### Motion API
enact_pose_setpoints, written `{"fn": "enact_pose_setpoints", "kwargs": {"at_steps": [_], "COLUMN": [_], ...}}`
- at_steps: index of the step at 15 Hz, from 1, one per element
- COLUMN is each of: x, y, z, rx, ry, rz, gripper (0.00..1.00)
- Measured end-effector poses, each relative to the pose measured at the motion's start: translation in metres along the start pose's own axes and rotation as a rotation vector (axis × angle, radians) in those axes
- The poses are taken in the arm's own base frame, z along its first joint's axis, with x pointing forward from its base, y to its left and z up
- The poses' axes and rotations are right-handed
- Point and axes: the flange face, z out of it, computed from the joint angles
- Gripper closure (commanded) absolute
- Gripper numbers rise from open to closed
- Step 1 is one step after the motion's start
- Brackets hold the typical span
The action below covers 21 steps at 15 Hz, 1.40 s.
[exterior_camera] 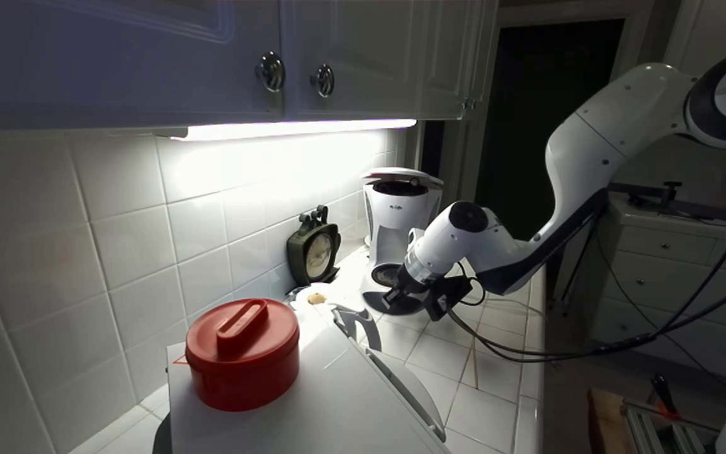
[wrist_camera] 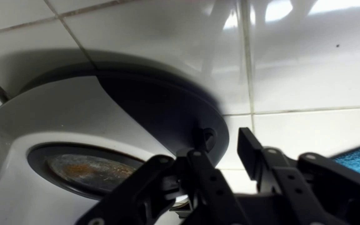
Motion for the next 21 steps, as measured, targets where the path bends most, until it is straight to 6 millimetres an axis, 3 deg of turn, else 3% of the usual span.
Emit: {"fn": "enact_pose_setpoints", "kwargs": {"at_steps": [8,21], "x": [0.013,0.015], "y": [-0.011,-0.005], "z": [-0.002,0.003], "rx": [-0.048,-0.092], "ry": [-0.041,-0.058], "rz": [0.062,0.077], "gripper": [1.0,1.0]}}
